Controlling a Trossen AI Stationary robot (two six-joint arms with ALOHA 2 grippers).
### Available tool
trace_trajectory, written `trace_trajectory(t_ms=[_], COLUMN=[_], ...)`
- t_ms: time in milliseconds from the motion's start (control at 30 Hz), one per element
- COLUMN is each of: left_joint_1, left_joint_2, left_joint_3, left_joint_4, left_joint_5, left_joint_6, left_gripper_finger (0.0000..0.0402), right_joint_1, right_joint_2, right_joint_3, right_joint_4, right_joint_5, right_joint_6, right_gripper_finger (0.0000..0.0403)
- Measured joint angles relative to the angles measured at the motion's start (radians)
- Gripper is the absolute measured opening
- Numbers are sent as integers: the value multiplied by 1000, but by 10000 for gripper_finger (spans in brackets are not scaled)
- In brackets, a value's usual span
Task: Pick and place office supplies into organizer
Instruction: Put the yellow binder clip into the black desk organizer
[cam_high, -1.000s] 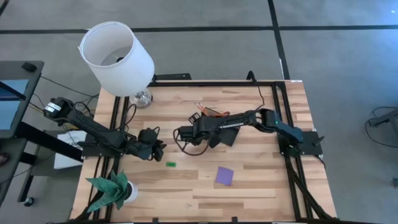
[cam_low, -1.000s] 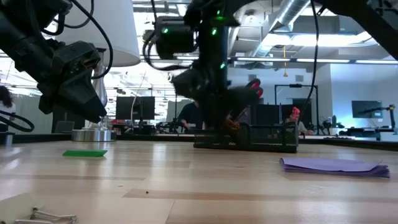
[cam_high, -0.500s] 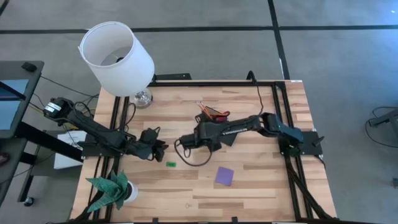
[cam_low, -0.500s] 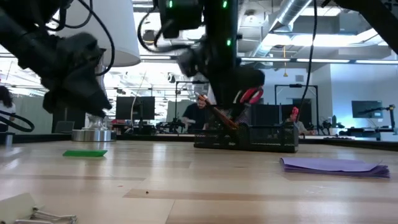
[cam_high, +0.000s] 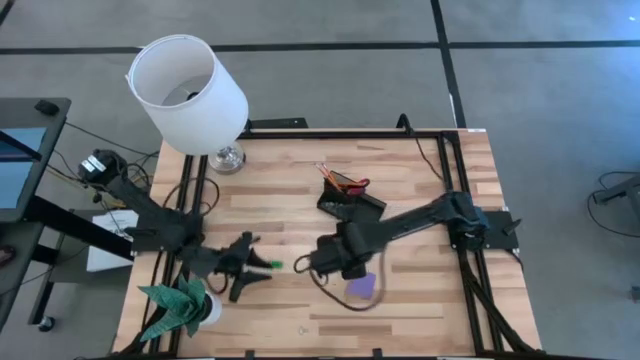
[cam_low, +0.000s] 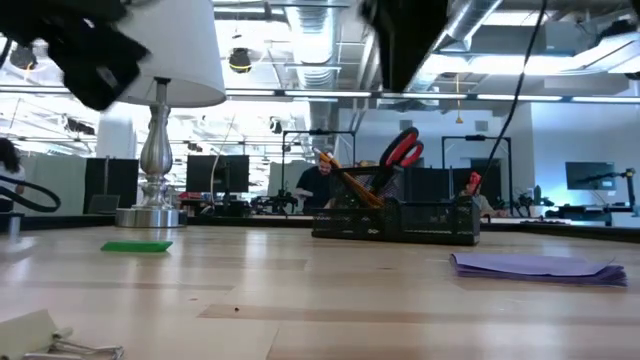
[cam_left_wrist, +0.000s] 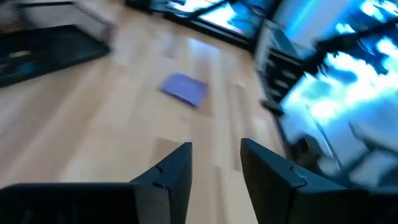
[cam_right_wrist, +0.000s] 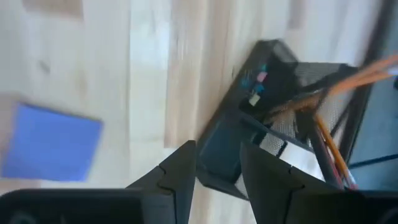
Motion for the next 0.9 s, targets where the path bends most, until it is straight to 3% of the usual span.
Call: trace_trajectory(t_ms=[133,267,333,567,733,900], left_joint_1=[-110,-169,-176,-140,-84,-42], left_joint_2=[66,221,318,596,687,718], left_joint_3=[72,169,221,382,489,565], left_joint_4=[-2,16,6,1,-17,-174], left_joint_5=[-15,-36,-34,-86,51,133], left_joint_6=[112,179,175,133,81,110], left_gripper_finger=[128,128,128,128,128,128], right_joint_1=[65,137,170,264,301,307], right_joint_2=[-99,-163,-184,-213,-228,-226], right_joint_3=[0,0,0,-1,0,-1], right_joint_4=[35,57,49,104,120,122], right_joint_5=[89,356,435,433,411,400], right_joint_6=[168,406,490,547,538,486], right_gripper_finger=[123,123,123,121,121,121])
